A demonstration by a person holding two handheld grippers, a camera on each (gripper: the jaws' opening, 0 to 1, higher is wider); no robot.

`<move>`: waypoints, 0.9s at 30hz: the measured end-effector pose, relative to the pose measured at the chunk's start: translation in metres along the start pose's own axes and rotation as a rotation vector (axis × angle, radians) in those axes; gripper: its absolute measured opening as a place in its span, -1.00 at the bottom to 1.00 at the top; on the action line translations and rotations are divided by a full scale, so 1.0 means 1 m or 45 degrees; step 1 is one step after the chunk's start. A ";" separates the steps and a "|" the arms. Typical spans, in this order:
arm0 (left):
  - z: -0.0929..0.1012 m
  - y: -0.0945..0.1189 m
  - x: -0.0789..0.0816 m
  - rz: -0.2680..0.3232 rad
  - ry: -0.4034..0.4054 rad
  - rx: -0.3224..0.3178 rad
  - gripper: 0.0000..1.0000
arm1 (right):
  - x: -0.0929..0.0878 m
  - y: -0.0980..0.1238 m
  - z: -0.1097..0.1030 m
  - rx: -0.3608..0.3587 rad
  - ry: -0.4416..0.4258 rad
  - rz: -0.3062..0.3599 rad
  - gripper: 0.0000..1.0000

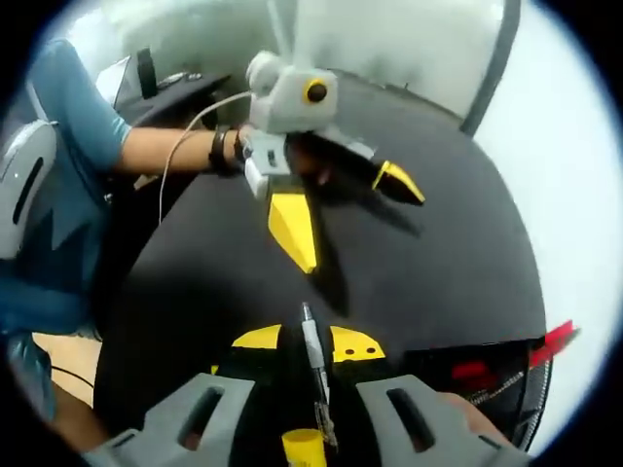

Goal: Pick up pens and glue sticks and place them into the holder.

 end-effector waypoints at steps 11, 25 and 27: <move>0.001 0.000 -0.001 -0.007 -0.003 -0.010 0.68 | -0.011 -0.025 0.005 0.003 -0.025 -0.123 -0.83; 0.001 0.001 -0.001 -0.005 0.006 -0.011 0.66 | -0.012 -0.026 0.005 0.009 0.024 -0.117 -0.90; 0.001 0.001 0.000 0.002 0.014 -0.011 0.67 | -0.011 -0.021 0.007 -0.011 0.026 -0.099 -0.90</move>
Point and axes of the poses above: the point that each gripper's makers call its tool centre point, and the gripper's own axes: y roughly backward along the fingers, z roughly to its right, x roughly out of its top, the point moved 7 cm from there along y, roughly backward along the fingers, and after that the axes turned 7 degrees about x, right-handed, at the moved point
